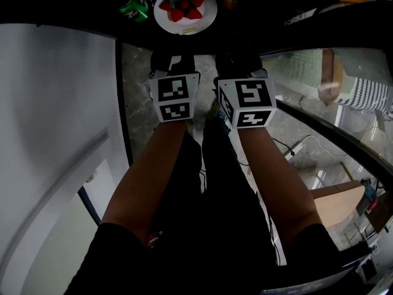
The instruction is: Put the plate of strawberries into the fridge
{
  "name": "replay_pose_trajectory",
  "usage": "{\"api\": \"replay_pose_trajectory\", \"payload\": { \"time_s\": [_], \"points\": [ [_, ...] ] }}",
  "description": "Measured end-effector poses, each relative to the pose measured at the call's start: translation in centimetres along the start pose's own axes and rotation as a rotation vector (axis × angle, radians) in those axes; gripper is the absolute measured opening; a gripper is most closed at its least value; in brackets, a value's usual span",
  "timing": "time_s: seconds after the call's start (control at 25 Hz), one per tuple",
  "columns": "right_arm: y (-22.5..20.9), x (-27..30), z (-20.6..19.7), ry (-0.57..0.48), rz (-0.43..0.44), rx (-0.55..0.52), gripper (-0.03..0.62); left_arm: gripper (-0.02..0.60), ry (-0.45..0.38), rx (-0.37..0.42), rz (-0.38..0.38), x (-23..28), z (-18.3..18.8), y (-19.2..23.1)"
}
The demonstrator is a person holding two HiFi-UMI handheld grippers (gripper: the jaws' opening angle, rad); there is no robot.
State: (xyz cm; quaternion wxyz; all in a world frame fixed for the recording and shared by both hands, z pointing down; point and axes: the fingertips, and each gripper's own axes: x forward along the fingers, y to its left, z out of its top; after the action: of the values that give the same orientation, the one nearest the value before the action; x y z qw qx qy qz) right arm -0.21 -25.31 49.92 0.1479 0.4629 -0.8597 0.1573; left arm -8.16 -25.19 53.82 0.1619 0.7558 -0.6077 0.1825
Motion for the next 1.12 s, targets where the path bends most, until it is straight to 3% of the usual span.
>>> {"api": "replay_pose_trajectory", "payload": {
  "time_s": [0.56,1.12],
  "points": [
    [-1.0,0.7,0.8,-0.01,-0.007,0.009,0.006,0.049,0.005,-0.04,0.013,3.0,1.8,2.1],
    [-1.1,0.5,2.2,-0.055,-0.063,0.029,0.006,0.049,-0.046,-0.042,-0.017,1.2,3.6,3.0]
  ]
}}
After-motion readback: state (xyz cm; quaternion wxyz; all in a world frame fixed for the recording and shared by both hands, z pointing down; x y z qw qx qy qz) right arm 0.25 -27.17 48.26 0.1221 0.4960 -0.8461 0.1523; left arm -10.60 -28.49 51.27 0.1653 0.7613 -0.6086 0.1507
